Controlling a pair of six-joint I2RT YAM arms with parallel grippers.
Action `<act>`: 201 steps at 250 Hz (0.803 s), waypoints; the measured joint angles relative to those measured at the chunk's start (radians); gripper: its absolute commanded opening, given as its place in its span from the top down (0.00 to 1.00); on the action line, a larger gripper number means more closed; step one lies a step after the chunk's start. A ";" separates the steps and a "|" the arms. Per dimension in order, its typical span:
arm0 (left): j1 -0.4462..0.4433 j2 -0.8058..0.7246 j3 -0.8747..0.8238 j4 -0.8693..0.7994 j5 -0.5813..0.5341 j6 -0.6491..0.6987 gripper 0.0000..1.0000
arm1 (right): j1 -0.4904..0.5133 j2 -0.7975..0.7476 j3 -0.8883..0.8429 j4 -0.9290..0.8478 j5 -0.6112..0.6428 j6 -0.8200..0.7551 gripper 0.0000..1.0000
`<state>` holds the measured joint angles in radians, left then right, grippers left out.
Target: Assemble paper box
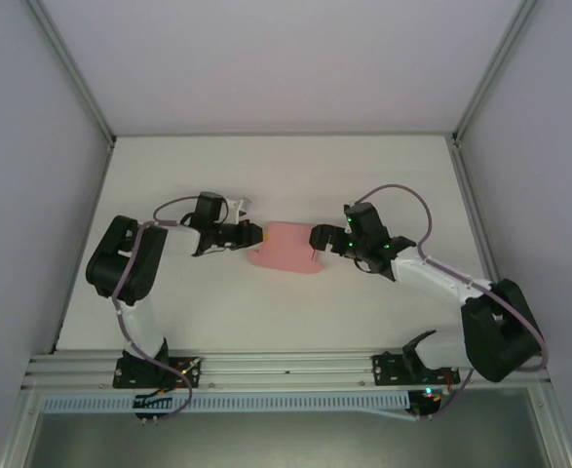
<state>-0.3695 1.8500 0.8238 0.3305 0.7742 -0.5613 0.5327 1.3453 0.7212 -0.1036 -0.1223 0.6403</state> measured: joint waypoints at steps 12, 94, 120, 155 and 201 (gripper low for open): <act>0.009 0.000 -0.016 0.029 0.016 -0.019 0.92 | -0.011 0.037 0.006 0.005 -0.036 0.017 0.00; 0.013 0.005 -0.039 0.101 0.031 -0.073 0.89 | -0.031 0.221 0.008 0.220 -0.309 0.142 0.19; 0.014 0.008 -0.046 0.131 0.031 -0.093 0.83 | -0.031 0.233 0.007 0.291 -0.362 0.173 0.43; 0.017 0.007 -0.062 0.181 0.037 -0.121 0.66 | -0.034 0.225 0.006 0.338 -0.389 0.204 0.57; 0.016 -0.058 -0.066 0.234 0.036 -0.108 0.00 | -0.047 0.183 0.008 0.289 -0.386 0.218 0.58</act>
<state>-0.3534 1.7920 0.7574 0.5648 0.8104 -0.6689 0.4862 1.5280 0.7296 0.1852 -0.5087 0.8581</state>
